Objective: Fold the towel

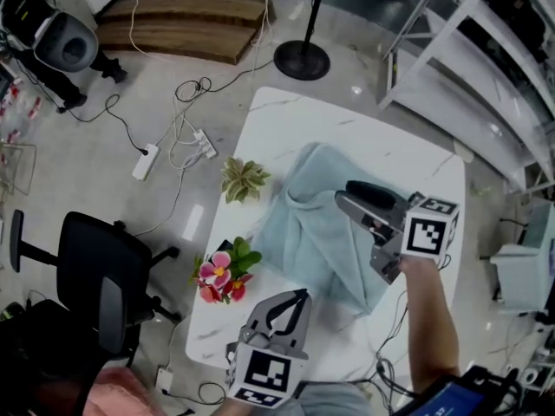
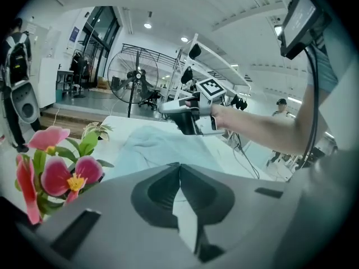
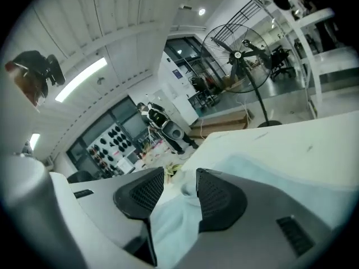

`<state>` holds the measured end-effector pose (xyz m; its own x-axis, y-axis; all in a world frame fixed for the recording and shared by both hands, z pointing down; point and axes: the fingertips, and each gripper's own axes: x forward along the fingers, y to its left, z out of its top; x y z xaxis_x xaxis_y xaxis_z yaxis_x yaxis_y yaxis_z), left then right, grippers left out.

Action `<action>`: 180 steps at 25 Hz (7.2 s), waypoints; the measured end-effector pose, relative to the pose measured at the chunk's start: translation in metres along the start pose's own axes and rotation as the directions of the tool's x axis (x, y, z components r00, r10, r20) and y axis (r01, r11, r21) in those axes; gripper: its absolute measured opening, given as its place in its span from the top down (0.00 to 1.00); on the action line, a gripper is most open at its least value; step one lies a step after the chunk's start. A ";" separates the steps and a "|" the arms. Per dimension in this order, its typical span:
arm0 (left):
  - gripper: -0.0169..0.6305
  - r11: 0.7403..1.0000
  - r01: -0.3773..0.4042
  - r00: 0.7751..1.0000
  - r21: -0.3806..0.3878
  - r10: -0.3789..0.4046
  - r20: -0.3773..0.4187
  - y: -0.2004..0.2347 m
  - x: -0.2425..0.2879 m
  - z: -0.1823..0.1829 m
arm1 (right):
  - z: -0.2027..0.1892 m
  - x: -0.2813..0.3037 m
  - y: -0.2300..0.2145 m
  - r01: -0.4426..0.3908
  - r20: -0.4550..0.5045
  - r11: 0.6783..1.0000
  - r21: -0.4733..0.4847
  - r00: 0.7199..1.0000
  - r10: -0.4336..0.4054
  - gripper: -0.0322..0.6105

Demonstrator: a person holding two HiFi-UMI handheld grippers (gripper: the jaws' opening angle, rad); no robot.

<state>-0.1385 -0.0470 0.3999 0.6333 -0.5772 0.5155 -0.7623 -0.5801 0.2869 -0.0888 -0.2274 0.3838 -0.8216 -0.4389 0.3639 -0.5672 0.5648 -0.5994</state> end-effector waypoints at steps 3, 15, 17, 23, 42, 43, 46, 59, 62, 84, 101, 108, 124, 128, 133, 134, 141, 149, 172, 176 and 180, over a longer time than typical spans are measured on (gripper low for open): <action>0.96 1.000 0.007 1.000 0.007 -0.006 -0.009 -0.005 0.003 -0.003 | -0.033 -0.016 -0.035 0.117 -0.085 0.993 -0.035 0.989 -0.119 0.65; 0.96 1.000 0.006 0.999 0.017 -0.005 -0.036 -0.012 0.005 -0.009 | -0.077 -0.004 -0.070 0.237 -0.170 0.955 -0.177 0.948 -0.267 0.90; 0.96 1.000 -0.003 1.000 0.016 0.003 -0.029 -0.010 0.003 -0.008 | -0.067 -0.006 -0.045 0.204 -0.135 0.955 -0.215 0.962 -0.236 0.91; 0.96 1.000 -0.017 1.000 0.008 0.017 -0.017 -0.009 -0.011 -0.006 | -0.077 0.021 0.060 -0.014 -0.173 0.917 -0.399 0.983 -0.060 0.91; 0.96 0.998 -0.059 0.998 0.015 0.059 0.002 -0.023 -0.014 -0.006 | -0.133 0.024 0.095 -0.271 -0.340 0.885 -0.379 0.930 0.139 0.74; 0.96 0.998 -0.049 0.999 0.030 0.049 0.013 -0.032 -0.009 -0.002 | -0.122 0.013 0.090 -0.247 -0.308 0.891 -0.381 0.942 0.129 0.74; 0.96 0.995 -0.009 1.000 0.098 0.007 0.026 -0.065 0.010 0.009 | -0.093 -0.032 0.061 -0.137 -0.210 0.915 -0.379 0.976 0.060 0.75; 0.56 0.926 0.165 0.963 0.340 -0.077 -0.259 -0.157 0.118 -0.071 | -0.087 -0.195 -0.139 0.419 -0.010 0.898 -0.137 0.905 -0.424 0.70; 0.55 0.929 0.149 0.950 0.338 -0.039 -0.311 -0.157 0.131 -0.085 | -0.089 -0.187 -0.151 0.398 -0.032 0.912 -0.097 0.915 -0.402 0.64; 0.89 0.956 0.200 0.902 0.214 -0.094 -0.421 -0.207 0.146 -0.106 | -0.128 -0.229 -0.187 0.509 -0.164 0.847 -0.154 0.832 -0.530 0.91; 0.90 0.924 0.340 0.847 0.173 -0.221 -0.484 -0.334 0.148 -0.144 | -0.188 -0.352 -0.191 0.597 -0.186 0.783 -0.173 0.761 -0.621 0.91; 0.60 0.911 0.381 0.869 0.160 -0.294 -0.398 -0.341 0.140 -0.121 | -0.184 -0.349 -0.176 0.516 -0.199 0.841 -0.163 0.818 -0.540 0.62; 0.65 0.964 -0.263 0.962 0.025 0.264 -0.065 -0.108 0.037 -0.039 | -0.012 -0.236 -0.062 0.158 -0.092 0.786 -0.598 0.960 -0.263 0.69; 0.66 0.952 -0.307 0.940 0.002 0.303 -0.157 -0.075 0.045 -0.072 | -0.035 -0.165 -0.079 -0.007 -0.251 0.753 -0.658 0.945 -0.210 0.69; 0.75 0.946 -0.322 0.929 -0.030 0.310 -0.204 -0.060 0.059 -0.094 | -0.062 -0.108 -0.109 -0.125 -0.384 0.758 -0.640 0.906 -0.175 0.69; 0.83 0.945 -0.327 0.926 -0.017 0.317 -0.206 -0.059 0.061 -0.096 | -0.065 -0.101 -0.112 -0.143 -0.403 0.757 -0.638 0.899 -0.169 0.69; 0.94 0.947 -0.322 0.926 -0.013 0.312 -0.212 -0.058 0.065 -0.099 | -0.076 -0.088 -0.118 -0.196 -0.432 0.706 -0.681 0.885 -0.171 0.91; 0.94 0.943 -0.332 0.926 -0.011 0.323 -0.194 -0.056 0.064 -0.093 | -0.081 -0.086 -0.126 -0.202 -0.444 0.706 -0.679 0.879 -0.175 0.86; 0.94 0.941 -0.339 0.935 -0.005 0.336 -0.108 -0.072 0.040 -0.056 | -0.021 -0.125 -0.082 -0.090 -0.216 0.604 -0.792 0.967 -0.138 0.91; 0.94 0.940 -0.340 0.936 -0.015 0.337 -0.099 -0.071 0.035 -0.049 | -0.005 -0.130 -0.074 -0.059 -0.180 0.597 -0.800 0.973 -0.144 0.91; 0.94 0.938 -0.346 0.936 -0.016 0.344 -0.080 -0.071 0.027 -0.037 | 0.004 -0.129 -0.067 -0.054 -0.169 0.577 -0.815 0.975 -0.147 0.91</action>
<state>-0.0727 -0.0004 0.4231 0.3197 -0.6936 0.6455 -0.9364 -0.3353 0.1035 0.0554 -0.2109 0.3739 -0.7269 -0.3926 0.5635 -0.3294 0.9193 0.2156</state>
